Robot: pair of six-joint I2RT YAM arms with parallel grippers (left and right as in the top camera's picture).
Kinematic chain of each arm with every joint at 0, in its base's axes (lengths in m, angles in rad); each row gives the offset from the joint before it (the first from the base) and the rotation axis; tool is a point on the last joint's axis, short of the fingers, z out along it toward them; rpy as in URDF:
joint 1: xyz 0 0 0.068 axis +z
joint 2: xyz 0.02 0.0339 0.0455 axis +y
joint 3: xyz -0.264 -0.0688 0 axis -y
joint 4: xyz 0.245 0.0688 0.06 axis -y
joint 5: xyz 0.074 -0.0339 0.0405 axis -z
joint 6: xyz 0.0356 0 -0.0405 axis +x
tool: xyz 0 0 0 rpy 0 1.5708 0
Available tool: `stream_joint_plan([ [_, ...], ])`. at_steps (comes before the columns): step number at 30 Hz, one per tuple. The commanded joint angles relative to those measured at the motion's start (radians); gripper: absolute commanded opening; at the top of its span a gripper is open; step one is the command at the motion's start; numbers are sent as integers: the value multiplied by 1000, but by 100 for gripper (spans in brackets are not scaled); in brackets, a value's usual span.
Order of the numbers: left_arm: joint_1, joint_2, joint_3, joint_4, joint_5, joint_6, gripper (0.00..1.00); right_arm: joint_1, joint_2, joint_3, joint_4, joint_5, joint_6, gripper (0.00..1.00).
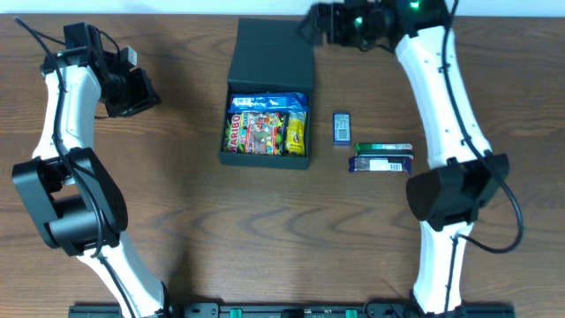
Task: Pack container
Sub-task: 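Release the blue bar inside the box and withdraw the right gripper, then lower the right gripper onto the green and purple bars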
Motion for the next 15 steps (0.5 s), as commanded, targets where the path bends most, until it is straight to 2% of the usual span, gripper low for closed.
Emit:
stream_joint_plan([
  [1,-14,12,23,-6,-3,2,21,6,-60,8,-104,175,-272,88],
  [4,-35,12,23,-5,-3,2,21,15,-78,8,-233,319,-381,85],
  [5,-42,12,23,-4,-3,2,21,16,-85,8,-254,339,-400,89],
  [6,-51,12,23,-4,-3,0,21,14,-90,8,-271,343,-400,99],
  [12,-110,12,23,0,-7,-9,21,-34,-106,-1,-287,343,-357,99],
  [15,-139,12,23,-1,-7,-9,21,-67,-106,-66,-259,342,-332,99],
])
